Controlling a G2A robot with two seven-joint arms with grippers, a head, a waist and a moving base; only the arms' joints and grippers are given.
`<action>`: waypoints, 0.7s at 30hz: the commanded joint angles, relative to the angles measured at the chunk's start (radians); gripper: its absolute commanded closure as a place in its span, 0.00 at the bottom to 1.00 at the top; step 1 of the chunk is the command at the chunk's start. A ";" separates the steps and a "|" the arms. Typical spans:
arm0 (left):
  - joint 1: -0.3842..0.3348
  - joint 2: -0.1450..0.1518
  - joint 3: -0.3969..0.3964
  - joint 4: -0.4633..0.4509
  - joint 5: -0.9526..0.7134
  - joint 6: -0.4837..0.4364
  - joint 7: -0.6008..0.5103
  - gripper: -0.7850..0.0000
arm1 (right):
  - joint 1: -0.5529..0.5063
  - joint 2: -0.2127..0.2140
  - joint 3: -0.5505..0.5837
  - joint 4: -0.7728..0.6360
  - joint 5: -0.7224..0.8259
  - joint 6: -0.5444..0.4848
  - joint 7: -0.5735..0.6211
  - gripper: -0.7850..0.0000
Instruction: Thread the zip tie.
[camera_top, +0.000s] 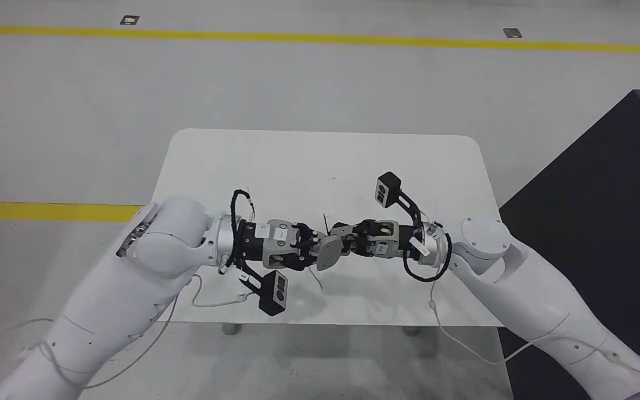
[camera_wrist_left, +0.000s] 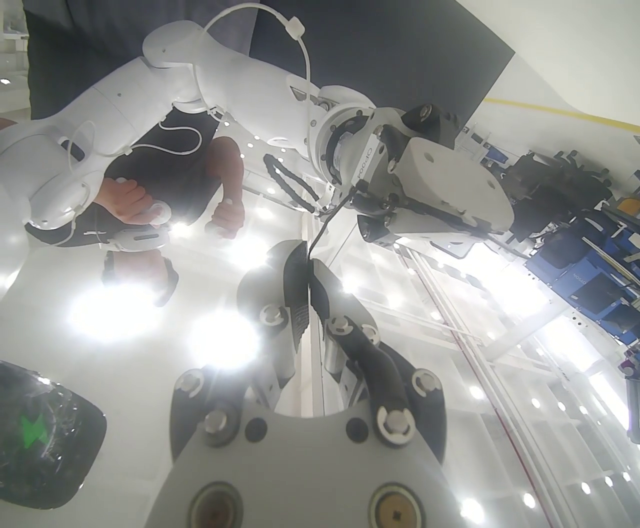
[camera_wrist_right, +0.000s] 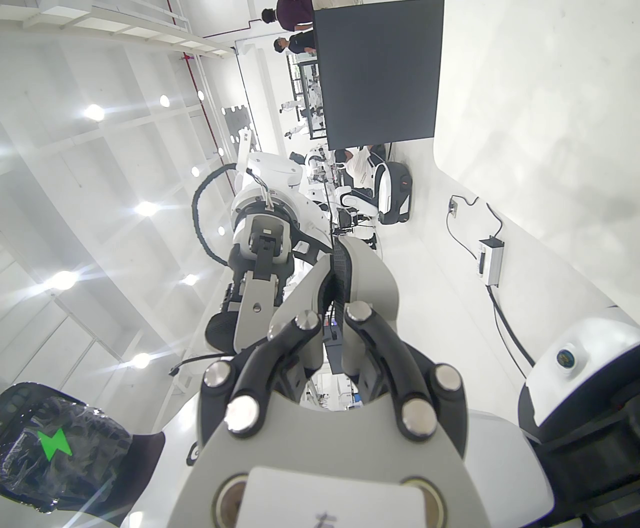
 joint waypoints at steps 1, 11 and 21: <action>-0.002 0.002 0.003 0.001 0.000 -0.001 -0.001 1.00 | 0.000 0.000 0.000 0.000 0.000 0.000 0.000 1.00; -0.017 0.011 0.022 0.006 0.000 -0.007 -0.003 1.00 | 0.000 0.000 0.000 0.000 0.000 0.000 0.000 1.00; -0.032 0.027 0.035 0.008 0.000 -0.014 -0.005 1.00 | 0.000 0.000 0.000 0.000 0.000 0.000 0.000 1.00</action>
